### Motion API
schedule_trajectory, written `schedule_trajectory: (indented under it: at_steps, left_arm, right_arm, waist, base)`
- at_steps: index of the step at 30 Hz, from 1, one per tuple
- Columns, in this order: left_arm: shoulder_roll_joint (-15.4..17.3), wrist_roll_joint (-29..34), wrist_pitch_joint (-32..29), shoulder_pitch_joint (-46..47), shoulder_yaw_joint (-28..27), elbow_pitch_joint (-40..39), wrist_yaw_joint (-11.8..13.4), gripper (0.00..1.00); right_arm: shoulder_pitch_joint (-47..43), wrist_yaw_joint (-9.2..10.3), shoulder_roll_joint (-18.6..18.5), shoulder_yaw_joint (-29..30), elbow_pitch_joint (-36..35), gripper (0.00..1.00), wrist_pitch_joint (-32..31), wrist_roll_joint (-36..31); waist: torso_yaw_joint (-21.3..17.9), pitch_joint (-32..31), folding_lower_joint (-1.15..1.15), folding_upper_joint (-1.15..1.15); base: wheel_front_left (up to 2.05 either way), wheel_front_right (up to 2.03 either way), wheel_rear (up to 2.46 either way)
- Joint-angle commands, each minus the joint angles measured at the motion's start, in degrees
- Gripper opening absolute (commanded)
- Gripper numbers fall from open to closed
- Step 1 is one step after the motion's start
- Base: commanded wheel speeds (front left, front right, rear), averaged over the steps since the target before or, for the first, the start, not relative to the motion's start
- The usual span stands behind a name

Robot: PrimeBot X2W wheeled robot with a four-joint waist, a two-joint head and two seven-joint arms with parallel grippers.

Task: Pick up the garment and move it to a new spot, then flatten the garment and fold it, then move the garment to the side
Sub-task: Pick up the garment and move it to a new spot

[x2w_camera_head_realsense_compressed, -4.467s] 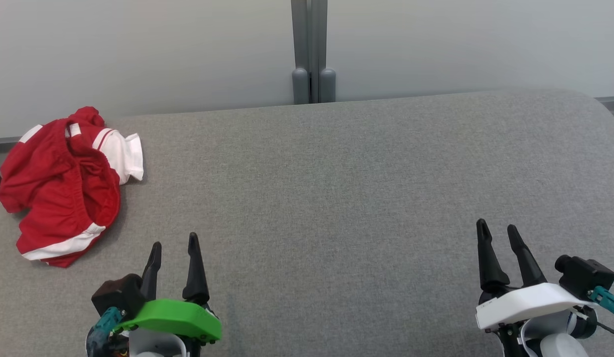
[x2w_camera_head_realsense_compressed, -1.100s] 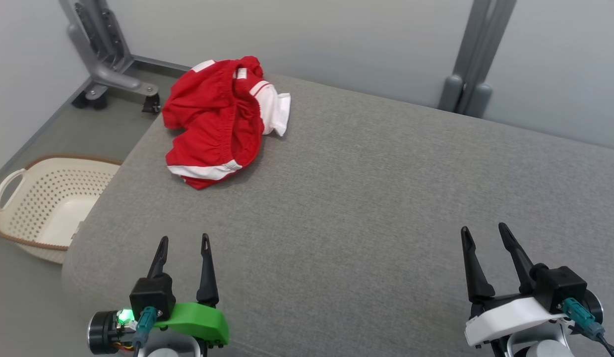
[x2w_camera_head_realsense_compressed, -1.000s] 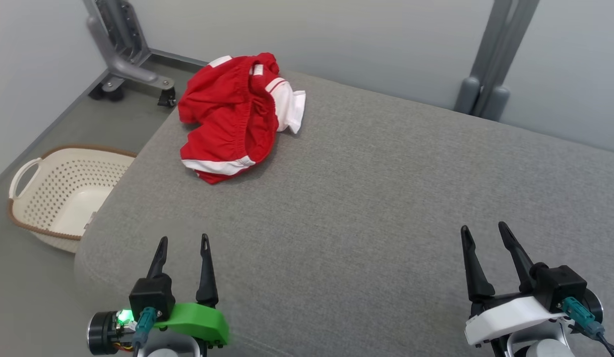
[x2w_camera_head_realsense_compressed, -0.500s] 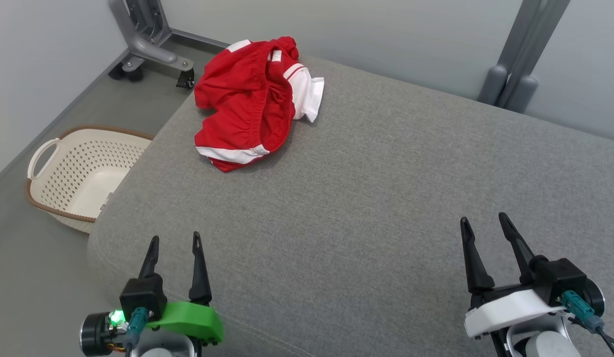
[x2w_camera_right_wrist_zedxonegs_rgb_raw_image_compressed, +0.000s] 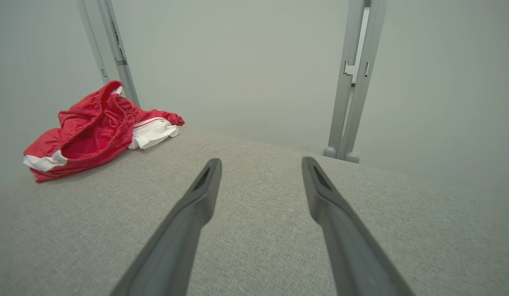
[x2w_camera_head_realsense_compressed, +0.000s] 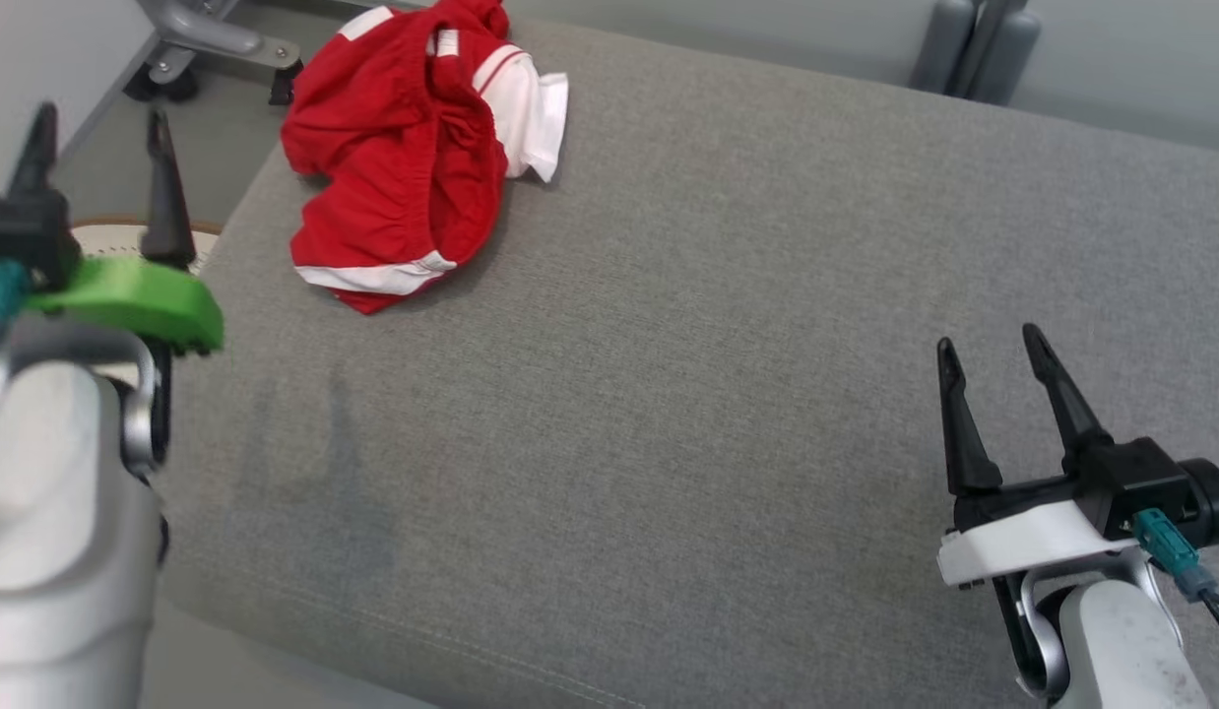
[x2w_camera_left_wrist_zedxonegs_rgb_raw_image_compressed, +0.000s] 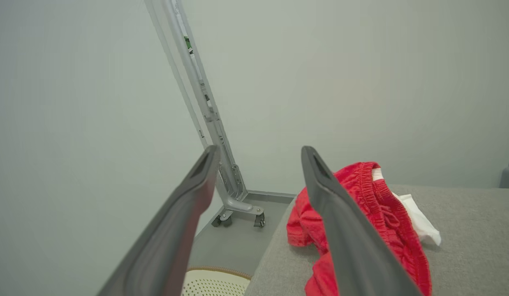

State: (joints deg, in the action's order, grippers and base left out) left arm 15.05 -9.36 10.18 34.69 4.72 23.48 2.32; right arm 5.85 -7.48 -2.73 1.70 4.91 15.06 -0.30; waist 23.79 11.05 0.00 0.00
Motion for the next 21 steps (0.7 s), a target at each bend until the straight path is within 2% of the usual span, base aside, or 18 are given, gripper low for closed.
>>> schedule_trajectory:
  at_steps: [1, 5, 9, 13, 21]
  left_arm:
    - [1.51, 0.55, -1.97, 3.93, -0.25, 1.59, -0.47, 1.00]
    - [3.76, -0.07, -6.57, 13.41, -0.16, 6.82, -2.50, 1.00]
    - [3.83, -1.24, -10.93, 18.89, 0.97, 13.14, -5.23, 1.00]
    - [2.78, -2.28, -14.60, 20.65, 3.40, 19.41, -7.74, 1.00]
    - [1.19, -5.28, -19.23, 21.09, 6.77, 28.77, -9.51, 1.00]
  right_arm:
    - [1.45, -0.02, -0.28, 0.26, -0.77, 1.00, 0.18, -0.78]
    - [3.31, -0.02, -0.25, -0.15, -1.37, 1.00, 0.19, -2.46]
    - [4.54, -0.02, -0.26, -0.33, -1.83, 1.00, 0.19, -3.28]
    - [5.48, -0.02, -0.25, 0.13, -2.43, 1.00, 0.19, -4.23]
    - [6.32, -0.02, -0.26, 0.89, -3.76, 1.00, 0.13, -5.88]
  waist:
    - [-3.99, 5.30, 0.00, 0.00]
    - [-6.21, 8.46, 0.00, 0.00]
    - [-7.84, 10.77, 0.00, 0.00]
    - [-8.87, 12.94, 0.00, 0.00]
    - [-9.88, 16.59, 0.00, 0.00]
  base:
    - [0.00, 0.00, 0.00]
    - [0.00, 0.00, 0.00]
    - [0.00, 0.00, 0.00]
    - [0.00, 0.00, 0.00]
    - [0.00, 0.00, 0.00]
